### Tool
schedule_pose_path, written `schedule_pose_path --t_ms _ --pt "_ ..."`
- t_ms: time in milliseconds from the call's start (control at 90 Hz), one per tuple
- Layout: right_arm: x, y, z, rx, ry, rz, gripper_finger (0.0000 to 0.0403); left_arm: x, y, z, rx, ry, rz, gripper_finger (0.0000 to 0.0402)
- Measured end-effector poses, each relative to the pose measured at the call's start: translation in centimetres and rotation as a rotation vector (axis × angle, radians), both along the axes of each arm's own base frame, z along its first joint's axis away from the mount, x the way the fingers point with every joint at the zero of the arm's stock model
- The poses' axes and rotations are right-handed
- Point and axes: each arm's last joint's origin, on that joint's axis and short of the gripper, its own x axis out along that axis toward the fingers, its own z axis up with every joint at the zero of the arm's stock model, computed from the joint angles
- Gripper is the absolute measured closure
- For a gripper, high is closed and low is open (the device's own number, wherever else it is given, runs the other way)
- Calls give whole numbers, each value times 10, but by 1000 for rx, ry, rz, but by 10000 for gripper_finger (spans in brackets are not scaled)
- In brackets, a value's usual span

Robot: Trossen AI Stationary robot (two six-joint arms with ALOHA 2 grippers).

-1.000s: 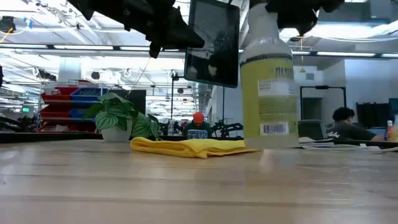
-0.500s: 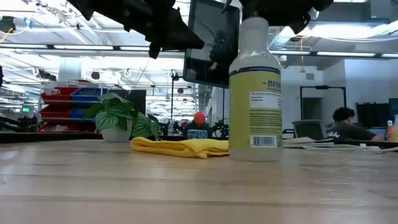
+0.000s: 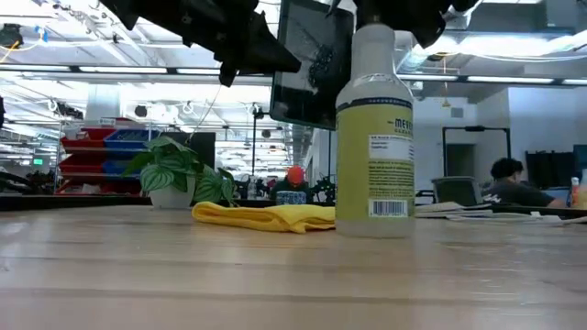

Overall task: Apply microfiber cloth
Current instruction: Spray the front of the blue tablet using the white spray bottle

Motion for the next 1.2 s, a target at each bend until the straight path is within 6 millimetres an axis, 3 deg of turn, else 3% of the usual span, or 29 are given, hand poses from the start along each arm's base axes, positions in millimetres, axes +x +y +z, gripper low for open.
schedule_pose_path --t_ms 133,422,522,911,1044,1200 --pt "0 0 0 -16 -2 15 308 0 0 0 0 0 0 391" --pt "-7 6 3 4 3 26 309 0 0 -1 0 8 1 391" --pt "-23 8 8 35 34 -24 309 -1 0 -3 -3 29 2 391" --pt "-115 3 17 80 130 -330 310 0 -2 -6 -1 42 -4 391" --pt "-128 0 13 83 140 -396 310 0 -2 -7 1 54 -4 391" --pt "-130 1 11 87 151 -405 307 0 -2 -7 0 53 -5 391"
